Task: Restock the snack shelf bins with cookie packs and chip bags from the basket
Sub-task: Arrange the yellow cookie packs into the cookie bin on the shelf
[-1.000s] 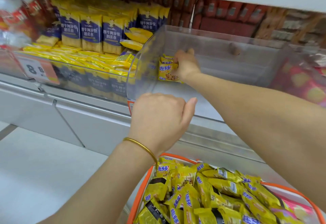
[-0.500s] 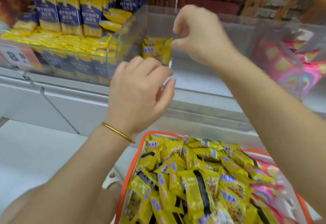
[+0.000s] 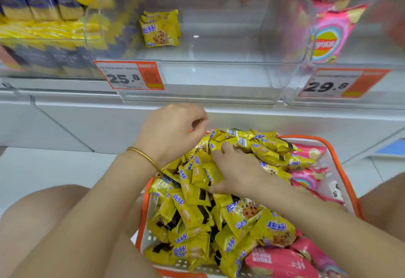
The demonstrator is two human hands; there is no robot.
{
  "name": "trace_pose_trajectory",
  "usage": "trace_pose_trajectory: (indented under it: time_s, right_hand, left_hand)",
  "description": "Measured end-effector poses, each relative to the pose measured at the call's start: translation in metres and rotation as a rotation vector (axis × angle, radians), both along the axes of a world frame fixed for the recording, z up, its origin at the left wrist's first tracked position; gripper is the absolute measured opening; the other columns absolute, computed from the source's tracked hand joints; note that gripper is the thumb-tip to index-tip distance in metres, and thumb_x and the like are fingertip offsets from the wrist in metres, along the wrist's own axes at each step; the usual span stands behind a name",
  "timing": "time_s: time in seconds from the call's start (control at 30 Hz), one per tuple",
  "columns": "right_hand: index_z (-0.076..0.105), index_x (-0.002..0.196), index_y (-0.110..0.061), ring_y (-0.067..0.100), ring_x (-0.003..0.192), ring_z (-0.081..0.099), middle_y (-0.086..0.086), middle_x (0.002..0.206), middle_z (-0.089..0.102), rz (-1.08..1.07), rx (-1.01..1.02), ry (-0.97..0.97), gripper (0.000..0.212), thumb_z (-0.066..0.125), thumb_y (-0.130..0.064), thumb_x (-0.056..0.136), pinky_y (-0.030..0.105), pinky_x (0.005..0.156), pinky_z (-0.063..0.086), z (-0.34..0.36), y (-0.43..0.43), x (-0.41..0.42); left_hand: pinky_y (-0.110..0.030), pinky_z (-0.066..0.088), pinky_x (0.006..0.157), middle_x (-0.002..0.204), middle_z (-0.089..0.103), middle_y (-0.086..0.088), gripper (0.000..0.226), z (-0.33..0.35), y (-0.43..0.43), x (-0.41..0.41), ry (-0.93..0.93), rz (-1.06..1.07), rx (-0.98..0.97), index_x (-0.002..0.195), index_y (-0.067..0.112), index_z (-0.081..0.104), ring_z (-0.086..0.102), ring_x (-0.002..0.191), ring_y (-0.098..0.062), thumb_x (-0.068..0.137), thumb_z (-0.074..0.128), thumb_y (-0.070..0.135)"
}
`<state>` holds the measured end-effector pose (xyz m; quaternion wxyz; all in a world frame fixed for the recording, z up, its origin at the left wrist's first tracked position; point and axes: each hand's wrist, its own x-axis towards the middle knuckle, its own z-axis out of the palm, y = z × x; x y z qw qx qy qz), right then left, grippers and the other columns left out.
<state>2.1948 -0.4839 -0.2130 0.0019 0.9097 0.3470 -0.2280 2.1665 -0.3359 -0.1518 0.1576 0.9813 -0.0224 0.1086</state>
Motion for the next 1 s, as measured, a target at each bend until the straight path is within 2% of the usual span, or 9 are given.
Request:
trace_pose_trajectory:
  time_s: [0.13,0.23,0.33,0.5,0.57,0.67,0.73,0.9,1.0]
  right_hand:
    - [0.044,0.123,-0.012,0.021,0.100,0.050,0.002,0.114,0.033,-0.164,0.214,0.185,0.059,0.071,-0.032,0.074,0.033,0.077,0.047,0.007,-0.016,0.017]
    - [0.042,0.133,-0.019,0.015,0.101,0.055,0.001,0.121,0.048,-0.456,0.632,0.737,0.078,0.067,-0.025,0.059,0.031,0.078,0.051,0.020,-0.032,0.031]
    - [0.048,0.126,-0.019,0.017,0.080,0.066,0.003,0.104,0.067,-0.493,1.066,1.407,0.073,0.056,-0.005,0.054,0.028,0.064,0.053,0.029,-0.044,0.038]
    - [0.050,0.129,-0.020,0.030,0.087,0.061,0.011,0.111,0.059,-0.300,1.095,1.610,0.077,0.072,-0.022,0.055,0.034,0.064,0.047,0.028,-0.040,0.047]
    - [0.053,0.126,-0.021,0.032,0.093,0.062,0.012,0.113,0.060,-0.340,1.092,1.544,0.065,0.071,-0.028,0.064,0.036,0.066,0.047,0.036,-0.038,0.048]
    - [0.060,0.119,-0.022,0.028,0.103,0.064,0.005,0.117,0.066,-0.376,0.999,1.083,0.043,0.051,-0.045,0.083,0.044,0.082,0.052,0.062,-0.040,0.050]
    - [0.063,0.112,-0.020,0.020,0.096,0.066,0.000,0.111,0.068,-0.334,0.981,0.812,0.045,0.047,-0.047,0.080,0.039,0.079,0.056,0.085,-0.039,0.052]
    - [0.065,0.092,-0.014,0.009,0.057,0.061,0.002,0.074,0.068,-0.136,0.950,0.470,0.023,0.070,-0.016,0.070,0.022,0.050,0.051,0.156,-0.007,0.066]
    - [0.066,0.089,-0.012,0.011,0.057,0.061,0.004,0.072,0.065,-0.158,0.992,0.204,0.014,0.071,-0.006,0.078,0.026,0.054,0.054,0.181,0.034,0.105]
  left_hand:
    - [-0.024,0.046,0.075,0.090,0.064,0.010,0.016,-0.007,-0.002,0.006,0.131,-0.071,-0.184,0.098,0.021,0.069,0.057,0.079,-0.009,0.090,0.056,0.017]
    - [-0.005,0.041,0.075,0.107,0.057,0.009,0.035,-0.008,-0.007,0.007,0.269,-0.175,-0.386,0.116,0.024,0.060,0.057,0.093,-0.003,0.088,0.056,0.003]
    - [-0.012,0.047,0.083,0.117,0.053,0.007,0.038,-0.004,-0.015,0.006,0.338,-0.243,-0.569,0.120,0.030,0.054,0.054,0.103,0.003,0.088,0.062,0.011]
    - [-0.021,0.050,0.079,0.105,0.057,-0.009,0.012,0.002,-0.021,0.009,0.279,-0.211,-0.780,0.098,0.019,0.062,0.058,0.087,-0.003,0.087,0.063,0.013]
    - [-0.031,0.049,0.074,0.089,0.061,-0.013,0.008,0.004,-0.018,0.012,0.232,-0.149,-0.862,0.086,0.016,0.058,0.056,0.077,-0.011,0.086,0.062,0.009]
    - [-0.028,0.043,0.062,0.070,0.057,-0.005,0.014,0.010,-0.010,0.014,0.103,-0.046,-0.928,0.075,0.015,0.054,0.051,0.067,-0.015,0.085,0.062,0.009]
    - [-0.022,0.041,0.055,0.066,0.056,-0.005,0.018,0.020,-0.005,0.014,0.002,0.007,-0.919,0.072,0.014,0.052,0.050,0.061,-0.011,0.085,0.063,0.013]
    - [-0.019,0.034,0.050,0.063,0.049,0.000,0.023,0.059,0.017,0.030,-0.323,0.101,-0.799,0.070,0.019,0.051,0.041,0.054,-0.007,0.089,0.063,0.023]
    - [-0.020,0.045,0.069,0.077,0.055,0.007,0.015,0.070,0.050,0.044,-0.546,0.212,-0.611,0.085,0.021,0.054,0.053,0.070,-0.001,0.089,0.050,0.034]
